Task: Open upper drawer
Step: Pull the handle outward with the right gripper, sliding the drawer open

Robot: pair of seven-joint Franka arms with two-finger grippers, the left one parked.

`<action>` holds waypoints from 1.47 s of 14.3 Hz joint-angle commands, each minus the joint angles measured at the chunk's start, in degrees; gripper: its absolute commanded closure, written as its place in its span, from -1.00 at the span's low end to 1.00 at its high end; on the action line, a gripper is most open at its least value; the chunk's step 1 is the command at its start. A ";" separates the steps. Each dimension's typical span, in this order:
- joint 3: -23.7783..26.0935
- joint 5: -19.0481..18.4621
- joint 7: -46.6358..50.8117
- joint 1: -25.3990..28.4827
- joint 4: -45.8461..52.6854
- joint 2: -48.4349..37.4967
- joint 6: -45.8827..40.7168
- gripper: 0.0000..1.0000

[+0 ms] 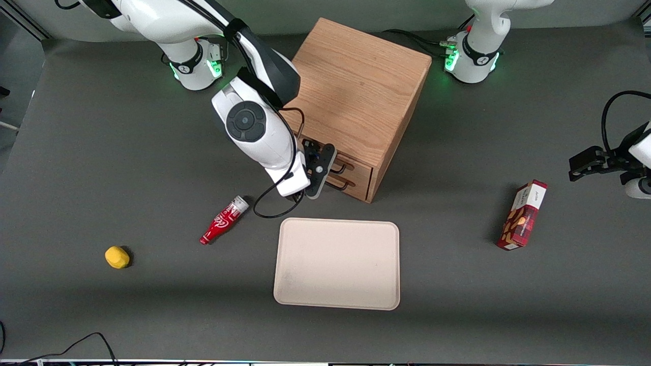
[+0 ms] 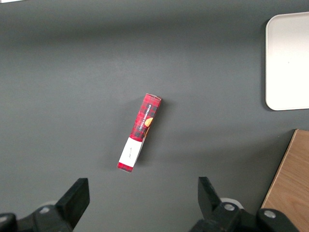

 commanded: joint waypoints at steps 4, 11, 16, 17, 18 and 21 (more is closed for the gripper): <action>-2.13 -2.57 -5.25 -1.12 6.52 4.05 0.02 -1.00; -10.03 -2.66 -9.65 -1.21 15.22 8.09 0.02 -1.00; -13.47 -2.57 -10.17 -2.88 18.66 10.55 3.60 -1.00; -13.47 -2.57 -10.17 -3.58 18.57 10.56 4.92 -1.00; -13.47 -2.57 -10.00 -3.67 18.57 10.73 5.55 -1.00; -13.30 -1.96 -8.94 -4.02 19.01 10.38 5.47 -1.00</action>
